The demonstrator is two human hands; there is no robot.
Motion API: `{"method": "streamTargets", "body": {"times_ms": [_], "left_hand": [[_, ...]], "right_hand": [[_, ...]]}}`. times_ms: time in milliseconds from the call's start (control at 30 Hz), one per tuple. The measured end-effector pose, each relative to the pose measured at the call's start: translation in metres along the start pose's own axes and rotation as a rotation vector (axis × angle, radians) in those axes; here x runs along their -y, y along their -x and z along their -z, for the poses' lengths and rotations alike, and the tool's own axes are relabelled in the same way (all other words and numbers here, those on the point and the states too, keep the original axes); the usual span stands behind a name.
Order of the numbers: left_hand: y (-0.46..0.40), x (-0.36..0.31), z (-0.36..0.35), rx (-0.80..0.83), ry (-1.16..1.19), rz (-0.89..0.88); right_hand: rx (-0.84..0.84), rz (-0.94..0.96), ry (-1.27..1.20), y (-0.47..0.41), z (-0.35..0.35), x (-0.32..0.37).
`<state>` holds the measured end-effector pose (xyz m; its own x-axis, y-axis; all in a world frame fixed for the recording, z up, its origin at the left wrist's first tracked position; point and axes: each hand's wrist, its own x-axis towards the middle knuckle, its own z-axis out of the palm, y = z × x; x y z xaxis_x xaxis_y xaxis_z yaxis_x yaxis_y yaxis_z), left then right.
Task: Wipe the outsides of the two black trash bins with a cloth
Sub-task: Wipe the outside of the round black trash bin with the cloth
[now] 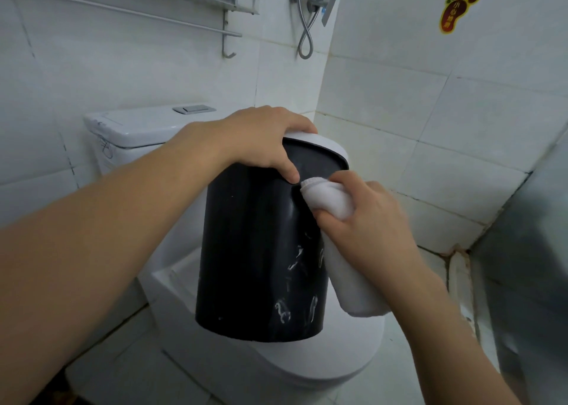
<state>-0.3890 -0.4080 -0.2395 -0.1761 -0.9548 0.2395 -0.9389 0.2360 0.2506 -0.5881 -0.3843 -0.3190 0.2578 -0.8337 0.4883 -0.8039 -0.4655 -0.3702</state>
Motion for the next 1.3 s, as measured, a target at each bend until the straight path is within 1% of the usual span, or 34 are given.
{"method": "streamTargets", "body": {"times_ms": [167,333,533,667,867,1033,1100,1300], "left_hand": [[-0.001,-0.003,-0.001,0.004,-0.020,0.005],[-0.002,0.002,-0.001,0.001,-0.003,0.035],[-0.005,0.003,-0.003,0.007,0.027,0.051],[-0.006,0.004,-0.004,0.009,0.031,0.051],[-0.006,0.005,-0.004,0.011,0.055,0.046],[-0.005,0.006,-0.004,0.003,0.037,0.042],[-0.005,0.007,-0.004,0.000,0.038,0.049],[-0.007,0.013,-0.006,-0.013,0.054,0.069]], "right_hand": [[-0.013,-0.009,-0.005,0.010,-0.008,-0.001],[0.019,0.012,-0.020,0.033,-0.019,-0.007],[-0.063,-0.016,-0.001,0.019,-0.020,-0.010],[-0.048,-0.010,0.034,0.023,-0.020,-0.009],[0.030,0.026,0.077,0.045,-0.019,-0.010],[-0.054,0.005,0.096,0.031,-0.021,-0.006],[-0.060,0.003,0.112,0.031,-0.023,-0.005],[0.046,0.041,0.185,0.056,-0.022,-0.001]]}}
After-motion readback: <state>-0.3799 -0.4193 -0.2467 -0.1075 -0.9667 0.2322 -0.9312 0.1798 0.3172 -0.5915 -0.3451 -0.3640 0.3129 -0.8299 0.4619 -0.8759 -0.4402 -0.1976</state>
